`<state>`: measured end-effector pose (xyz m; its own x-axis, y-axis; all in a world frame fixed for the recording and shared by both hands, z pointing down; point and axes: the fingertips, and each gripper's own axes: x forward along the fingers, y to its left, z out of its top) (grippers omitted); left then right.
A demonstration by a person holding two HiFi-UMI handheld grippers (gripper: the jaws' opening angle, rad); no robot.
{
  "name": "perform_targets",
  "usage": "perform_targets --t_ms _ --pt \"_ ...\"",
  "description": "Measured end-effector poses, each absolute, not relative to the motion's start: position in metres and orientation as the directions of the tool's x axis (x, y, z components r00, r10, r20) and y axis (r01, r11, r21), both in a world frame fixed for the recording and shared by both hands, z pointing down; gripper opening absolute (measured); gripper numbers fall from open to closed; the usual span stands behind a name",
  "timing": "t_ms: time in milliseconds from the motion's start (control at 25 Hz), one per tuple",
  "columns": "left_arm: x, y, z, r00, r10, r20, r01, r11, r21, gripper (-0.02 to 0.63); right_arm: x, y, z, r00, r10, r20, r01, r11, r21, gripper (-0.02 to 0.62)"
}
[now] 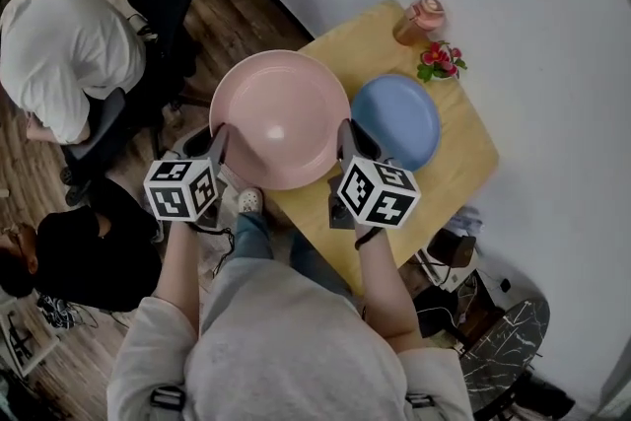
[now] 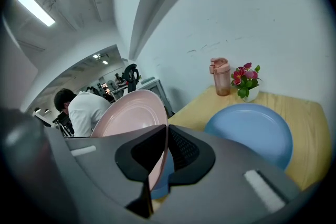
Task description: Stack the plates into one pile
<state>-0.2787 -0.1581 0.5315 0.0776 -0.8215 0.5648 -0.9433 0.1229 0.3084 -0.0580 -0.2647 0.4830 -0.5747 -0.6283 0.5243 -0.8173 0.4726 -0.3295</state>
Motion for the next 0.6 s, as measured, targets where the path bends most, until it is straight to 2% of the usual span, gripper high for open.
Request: perform_targets --t_ms 600 --pt "-0.302 -0.191 0.595 0.269 -0.68 0.682 -0.947 -0.056 0.318 0.117 -0.063 -0.251 0.57 -0.361 -0.639 0.679 -0.932 0.22 -0.288 0.017"
